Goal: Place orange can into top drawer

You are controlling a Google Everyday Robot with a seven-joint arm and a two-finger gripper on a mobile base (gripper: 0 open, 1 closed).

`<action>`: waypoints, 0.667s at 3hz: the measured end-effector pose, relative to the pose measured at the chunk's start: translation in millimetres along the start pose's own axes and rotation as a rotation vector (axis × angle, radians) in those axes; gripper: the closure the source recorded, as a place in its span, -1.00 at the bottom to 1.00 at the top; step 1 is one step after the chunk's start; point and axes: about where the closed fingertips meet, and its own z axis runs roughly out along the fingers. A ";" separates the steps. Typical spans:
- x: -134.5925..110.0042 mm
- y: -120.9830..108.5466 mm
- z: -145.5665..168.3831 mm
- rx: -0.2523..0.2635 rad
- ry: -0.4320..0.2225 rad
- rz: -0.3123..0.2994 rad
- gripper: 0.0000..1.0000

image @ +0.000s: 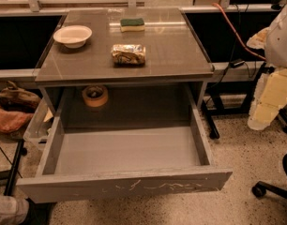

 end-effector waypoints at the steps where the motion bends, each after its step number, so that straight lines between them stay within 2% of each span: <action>1: 0.0 0.0 0.0 0.000 0.000 0.000 -1.00; 2: -12.8 -12.9 18.2 0.003 -0.052 -0.026 -1.00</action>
Offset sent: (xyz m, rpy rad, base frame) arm 0.0566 0.0298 -0.0361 0.1138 -0.0400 0.1056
